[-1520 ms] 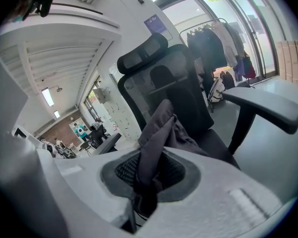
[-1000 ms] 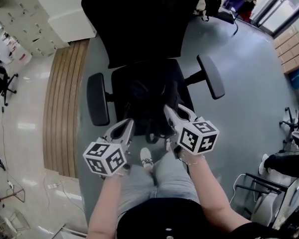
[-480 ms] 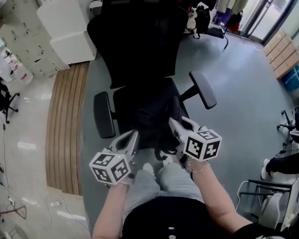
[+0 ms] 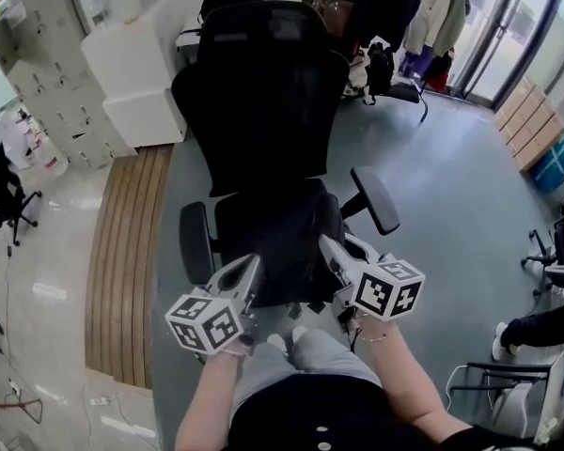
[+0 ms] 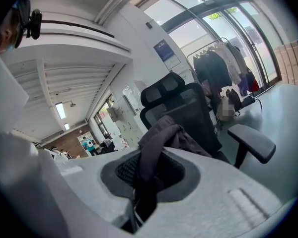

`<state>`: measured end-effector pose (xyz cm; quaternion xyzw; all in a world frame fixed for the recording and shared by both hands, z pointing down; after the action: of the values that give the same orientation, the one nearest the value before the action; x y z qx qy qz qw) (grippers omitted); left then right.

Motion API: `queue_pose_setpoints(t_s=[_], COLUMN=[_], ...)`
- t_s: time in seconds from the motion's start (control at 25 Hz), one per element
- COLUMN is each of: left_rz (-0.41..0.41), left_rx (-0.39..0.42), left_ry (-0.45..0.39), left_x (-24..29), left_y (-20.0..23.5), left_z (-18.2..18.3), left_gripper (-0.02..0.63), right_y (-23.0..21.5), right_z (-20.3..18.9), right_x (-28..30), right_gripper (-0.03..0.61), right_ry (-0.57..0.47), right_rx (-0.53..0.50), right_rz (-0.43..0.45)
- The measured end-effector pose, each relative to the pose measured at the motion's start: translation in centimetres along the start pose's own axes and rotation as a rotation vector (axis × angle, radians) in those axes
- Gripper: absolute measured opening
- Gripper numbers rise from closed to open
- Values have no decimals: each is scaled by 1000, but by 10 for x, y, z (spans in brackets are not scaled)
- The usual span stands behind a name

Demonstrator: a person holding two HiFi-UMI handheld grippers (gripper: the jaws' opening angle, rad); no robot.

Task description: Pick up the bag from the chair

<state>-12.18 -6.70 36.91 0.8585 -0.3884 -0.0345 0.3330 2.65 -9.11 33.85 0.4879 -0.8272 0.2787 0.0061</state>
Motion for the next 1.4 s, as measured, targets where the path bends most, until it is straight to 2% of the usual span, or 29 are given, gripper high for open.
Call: queue_pose_setpoints(t_s=[0.12, 0.36, 0.72, 0.88, 1.16, 1.28, 1.4], left_rz=[-23, -75, -45, -8, -21, -13, -7], left_rx=[2, -53, -23, -16, 80, 80, 80], left_ry=[-20, -69, -164, -210, -197, -234, -230], left_x=[8, 20, 25, 30, 36, 32, 28], left_y=[-15, -35, -46, -49, -64, -64, -64], left_z=[12, 33, 64, 70, 62, 63, 62], left_gripper=[15, 15, 15, 15, 15, 15, 15], right_y=[5, 13, 14, 19, 16, 16, 17], right_z=[20, 46, 75, 91, 104, 105, 105], right_x=[-4, -8, -11, -14, -22, -26, -29], right_gripper=[54, 54, 54, 52, 52, 52, 52], right_ry=[-14, -18, -44, -89, -147, -160, -166], right_rx=[-13, -30, -52, -55, -58, -60, -58], right_rz=[30, 94, 171, 201, 235, 239, 237])
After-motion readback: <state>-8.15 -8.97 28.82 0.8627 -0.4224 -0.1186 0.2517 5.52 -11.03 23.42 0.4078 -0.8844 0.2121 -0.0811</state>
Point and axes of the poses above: the fingertips, and each gripper's own axes: x forward along the fingers, y to its left, z out of its top, the point moved 1 cm from there along -x, backward along the fingers, and after that the axes turned 1 degree about -x, right-handed, at the moved point
